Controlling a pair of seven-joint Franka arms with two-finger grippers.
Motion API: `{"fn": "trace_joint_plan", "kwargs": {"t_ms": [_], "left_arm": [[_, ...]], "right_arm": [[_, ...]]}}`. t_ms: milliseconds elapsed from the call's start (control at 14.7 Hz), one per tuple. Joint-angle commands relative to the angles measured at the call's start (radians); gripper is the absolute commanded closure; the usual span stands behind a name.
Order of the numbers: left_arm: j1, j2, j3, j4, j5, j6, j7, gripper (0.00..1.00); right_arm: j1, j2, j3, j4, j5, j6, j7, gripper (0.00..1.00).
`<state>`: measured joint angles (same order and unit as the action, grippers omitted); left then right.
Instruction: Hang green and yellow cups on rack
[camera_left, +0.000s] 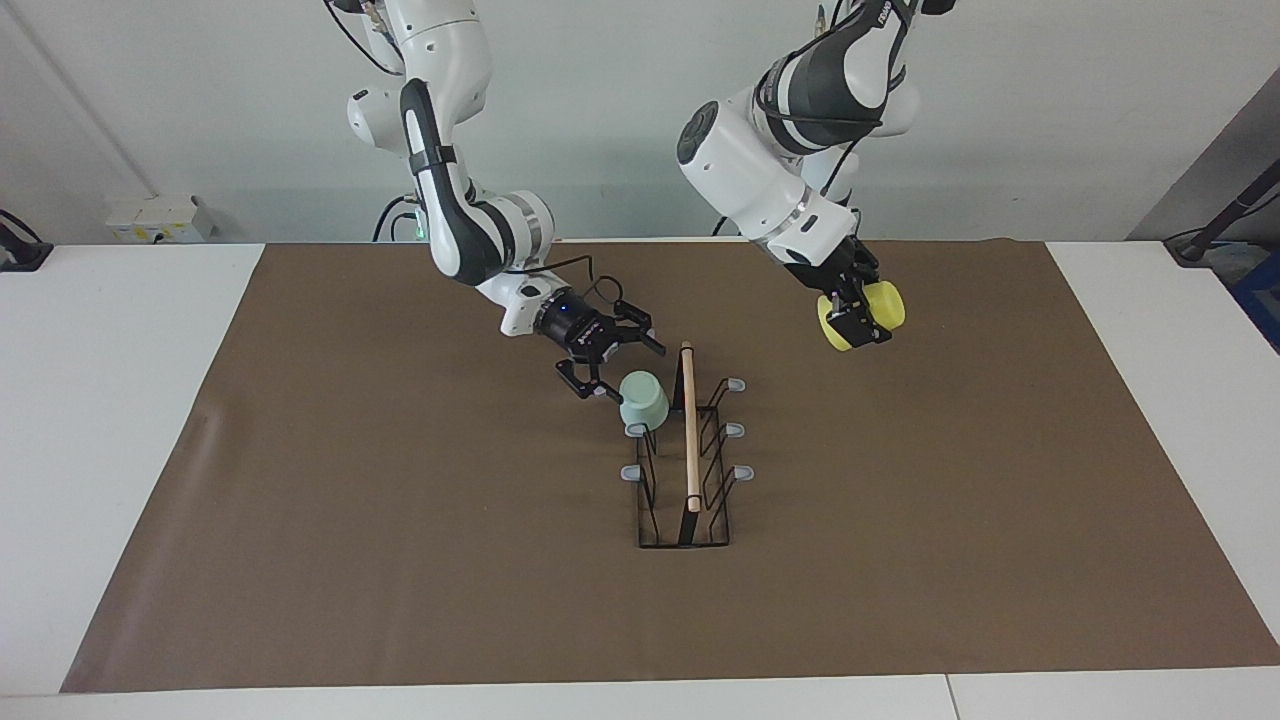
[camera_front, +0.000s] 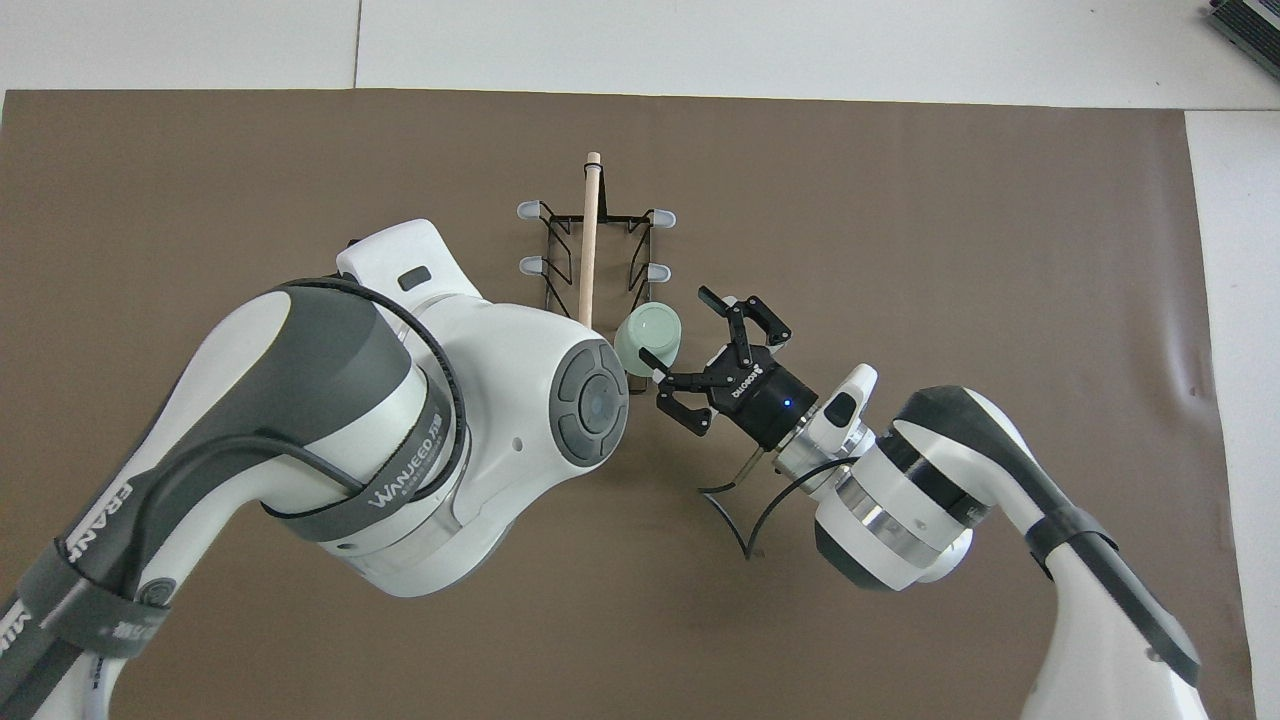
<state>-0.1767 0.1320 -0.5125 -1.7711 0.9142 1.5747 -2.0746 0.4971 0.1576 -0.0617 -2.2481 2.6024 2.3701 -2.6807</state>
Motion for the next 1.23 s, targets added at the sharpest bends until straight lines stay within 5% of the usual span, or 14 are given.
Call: {"fn": "trace_joint_plan", "kwargs": {"t_ms": [0, 613, 817, 1158], "left_arm": [[0.003, -0.006, -0.023, -0.034, 0.034, -0.005, -0.054, 0.76], [-0.009, 0.141, -0.126, -0.025, 0.143, -0.07, -0.156, 0.76], [-0.023, 0.274, -0.187, 0.063, 0.236, -0.166, -0.24, 0.76], [-0.04, 0.322, -0.199, 0.129, 0.258, -0.166, -0.249, 0.76]], "right_arm": [[-0.044, -0.088, 0.014, -0.002, 0.053, 0.128, -0.042, 0.0], [-0.189, -0.113, 0.006, 0.042, -0.503, 0.267, 0.246, 0.0], [-0.245, -0.104, 0.006, 0.042, -0.718, 0.262, 0.37, 0.0], [-0.322, -0.093, 0.003, 0.067, -1.048, 0.253, 0.6, 0.0]]}}
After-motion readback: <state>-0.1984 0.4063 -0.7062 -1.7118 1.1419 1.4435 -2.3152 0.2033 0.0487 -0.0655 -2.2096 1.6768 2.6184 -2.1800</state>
